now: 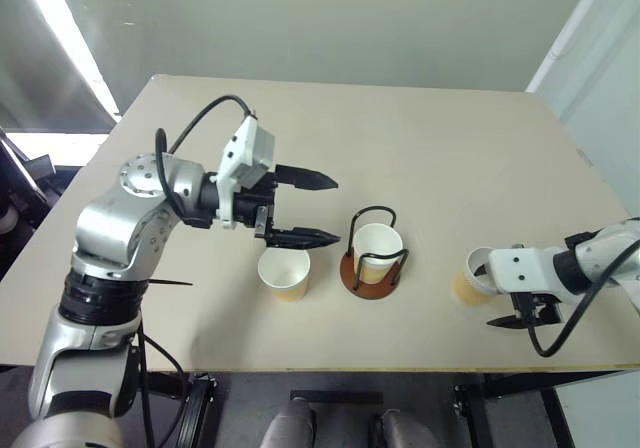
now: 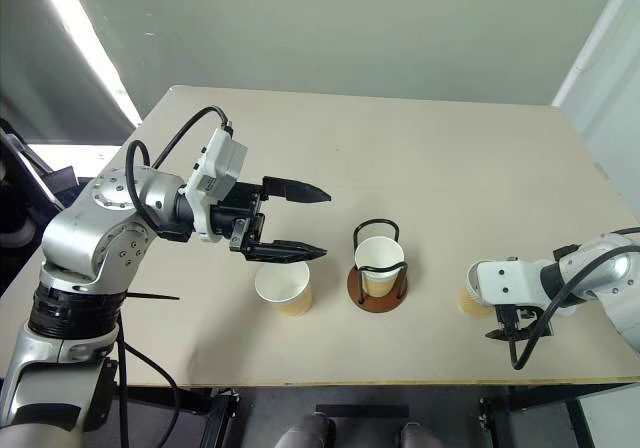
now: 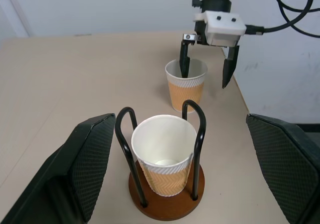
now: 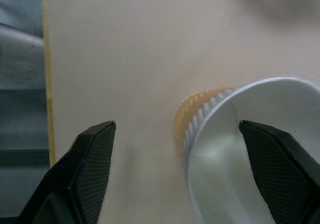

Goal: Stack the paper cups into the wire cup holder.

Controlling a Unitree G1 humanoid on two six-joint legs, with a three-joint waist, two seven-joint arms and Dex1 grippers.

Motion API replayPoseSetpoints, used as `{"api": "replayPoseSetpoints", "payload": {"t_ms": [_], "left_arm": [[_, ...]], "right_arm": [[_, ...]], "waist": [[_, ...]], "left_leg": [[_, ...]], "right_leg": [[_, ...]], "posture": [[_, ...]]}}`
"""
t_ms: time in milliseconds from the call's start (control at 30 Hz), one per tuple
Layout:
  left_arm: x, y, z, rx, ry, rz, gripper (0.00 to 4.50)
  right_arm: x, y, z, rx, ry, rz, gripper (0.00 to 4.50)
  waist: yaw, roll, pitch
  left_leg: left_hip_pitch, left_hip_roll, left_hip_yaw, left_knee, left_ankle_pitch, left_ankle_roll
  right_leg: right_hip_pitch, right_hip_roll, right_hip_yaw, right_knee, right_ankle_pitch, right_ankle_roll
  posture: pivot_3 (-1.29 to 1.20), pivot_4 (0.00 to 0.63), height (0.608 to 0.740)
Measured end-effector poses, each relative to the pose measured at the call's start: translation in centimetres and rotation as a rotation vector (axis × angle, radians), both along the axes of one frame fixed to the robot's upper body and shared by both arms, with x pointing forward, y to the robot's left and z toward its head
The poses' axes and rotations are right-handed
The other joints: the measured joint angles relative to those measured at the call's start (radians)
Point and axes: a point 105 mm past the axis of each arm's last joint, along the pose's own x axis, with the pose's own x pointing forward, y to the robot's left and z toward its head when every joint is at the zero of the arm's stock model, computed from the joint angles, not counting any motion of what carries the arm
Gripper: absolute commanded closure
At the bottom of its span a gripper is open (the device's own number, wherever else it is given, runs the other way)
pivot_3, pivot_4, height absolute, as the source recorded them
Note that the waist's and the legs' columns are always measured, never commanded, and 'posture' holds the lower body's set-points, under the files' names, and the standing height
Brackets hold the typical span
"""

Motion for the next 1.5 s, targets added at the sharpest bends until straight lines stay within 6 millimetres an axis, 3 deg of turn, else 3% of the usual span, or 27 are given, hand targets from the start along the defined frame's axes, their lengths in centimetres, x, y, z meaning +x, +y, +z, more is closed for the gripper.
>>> {"api": "replayPoseSetpoints", "payload": {"t_ms": [267,300,533,733,867,1100,1500], "left_arm": [[0.1,0.3,0.0,0.016,-0.006,0.014,0.00],[0.1,0.3,0.0,0.020,-0.009,0.016,0.00],[0.5,1.4,-0.1,0.059,-0.031,0.044,0.00],[0.9,2.0,-0.2,0.066,-0.031,0.057,0.00],[1.0,2.1,-0.2,0.065,-0.030,0.061,0.00],[1.1,2.2,-0.2,0.066,-0.027,0.063,0.00],[0.4,2.6,0.6,0.036,-0.002,0.044,0.00]], "right_arm": [[0.3,0.6,0.5,0.024,-0.009,0.017,4.40],[0.3,0.7,0.6,0.028,-0.007,0.016,4.49],[0.7,1.6,4.0,0.075,-0.065,0.033,4.49],[1.5,4.3,11.3,0.125,-0.261,0.136,4.49],[0.9,7.7,14.4,0.193,-0.319,0.256,4.49],[-0.6,11.2,14.2,0.175,-0.255,0.415,4.49],[-0.2,12.7,12.4,0.135,-0.216,0.511,4.49]], "waist": [[0.000,0.000,0.000],[0.000,0.000,0.000],[-0.003,0.000,0.000],[-0.009,0.000,0.000],[-0.013,0.000,0.000],[-0.012,0.000,0.000],[-0.014,0.000,0.000]], "left_leg": [[0.000,0.000,0.000,0.000,0.000,0.000],[0.000,0.000,0.000,0.000,0.000,0.000],[0.000,0.000,0.000,0.000,0.000,0.000],[0.000,0.000,-0.001,-0.001,0.000,0.000],[0.000,0.000,-0.001,-0.002,0.000,0.000],[-0.001,0.000,-0.001,-0.002,0.000,0.001],[-0.001,0.000,-0.001,-0.002,0.000,0.000]], "right_leg": [[0.000,0.000,0.000,0.000,0.000,0.000],[0.000,0.000,0.000,0.000,0.000,0.000],[0.000,0.000,0.000,0.000,0.000,0.000],[0.000,0.000,0.000,-0.001,0.000,-0.001],[-0.001,0.000,0.000,-0.001,-0.001,-0.001],[-0.001,0.000,-0.001,-0.002,-0.001,-0.002],[-0.002,0.000,-0.001,-0.001,-0.002,-0.003]], "posture": [[0.00,0.150,0.740],[0.00,0.150,0.740],[0.00,0.150,0.740],[0.00,0.150,0.740],[0.00,0.150,0.740],[0.00,0.150,0.740],[0.00,0.150,0.740]]}}
